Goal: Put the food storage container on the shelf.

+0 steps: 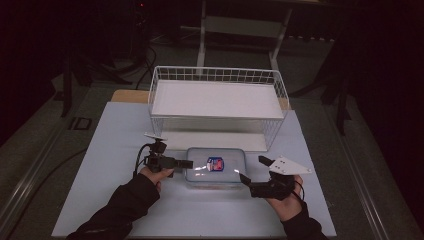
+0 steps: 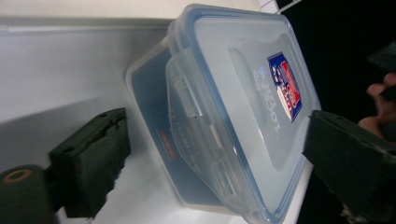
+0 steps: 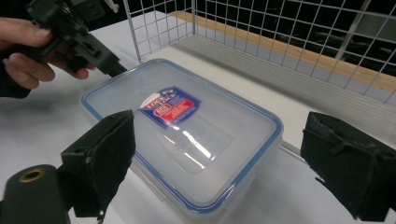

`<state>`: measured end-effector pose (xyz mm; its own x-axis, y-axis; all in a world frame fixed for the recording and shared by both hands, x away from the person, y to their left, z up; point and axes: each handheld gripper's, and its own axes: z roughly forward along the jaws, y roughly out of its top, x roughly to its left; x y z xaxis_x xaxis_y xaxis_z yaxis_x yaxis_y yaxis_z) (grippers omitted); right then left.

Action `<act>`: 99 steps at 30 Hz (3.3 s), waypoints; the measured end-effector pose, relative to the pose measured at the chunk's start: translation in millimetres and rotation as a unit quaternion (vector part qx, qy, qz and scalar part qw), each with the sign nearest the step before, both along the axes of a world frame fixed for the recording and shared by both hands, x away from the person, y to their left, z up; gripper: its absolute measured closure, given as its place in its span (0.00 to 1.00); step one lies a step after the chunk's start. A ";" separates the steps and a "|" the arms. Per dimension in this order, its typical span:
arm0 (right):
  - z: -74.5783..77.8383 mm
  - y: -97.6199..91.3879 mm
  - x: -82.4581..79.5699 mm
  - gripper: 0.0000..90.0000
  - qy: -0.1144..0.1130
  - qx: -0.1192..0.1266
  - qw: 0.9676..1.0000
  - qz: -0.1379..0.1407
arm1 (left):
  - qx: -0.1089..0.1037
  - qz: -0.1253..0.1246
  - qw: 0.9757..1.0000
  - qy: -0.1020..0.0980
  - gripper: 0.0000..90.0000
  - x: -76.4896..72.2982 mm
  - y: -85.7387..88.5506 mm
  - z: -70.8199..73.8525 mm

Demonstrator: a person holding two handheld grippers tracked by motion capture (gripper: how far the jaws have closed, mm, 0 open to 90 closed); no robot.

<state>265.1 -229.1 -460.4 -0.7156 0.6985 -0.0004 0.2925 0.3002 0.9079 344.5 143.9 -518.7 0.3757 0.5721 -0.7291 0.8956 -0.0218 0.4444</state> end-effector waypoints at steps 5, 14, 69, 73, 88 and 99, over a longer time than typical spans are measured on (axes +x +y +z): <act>-2.2 -2.0 2.8 0.11 0.013 0.000 1.000 -0.002 | -0.033 0.009 0.999 0.036 0.23 3.8 5.8 -7.7; -3.2 -2.2 3.4 0.11 0.021 -0.001 1.000 -0.001 | -0.065 -0.022 0.995 0.075 0.47 8.3 6.3 -16.8; -41.2 -32.4 48.5 0.59 0.290 0.134 0.946 0.057 | -0.022 -0.070 0.993 -0.096 0.64 -37.5 7.8 8.2; -34.8 -32.4 48.5 0.59 0.283 0.139 0.947 0.055 | -0.019 -0.066 0.991 -0.113 0.64 -38.5 7.4 14.3; -17.5 -30.3 65.2 0.59 0.238 0.128 0.961 0.051 | -0.020 -0.056 0.984 -0.167 0.64 -20.3 7.7 22.9; -15.6 -28.6 89.4 0.59 0.213 0.120 0.968 0.053 | -0.006 -0.033 0.980 -0.195 0.63 -0.1 3.8 24.7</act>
<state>354.5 -257.7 -476.0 -0.6827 0.5646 0.4638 0.6351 0.1446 0.7588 344.4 147.7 -494.0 0.6631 0.5300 -0.5286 0.6541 -0.0670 0.7534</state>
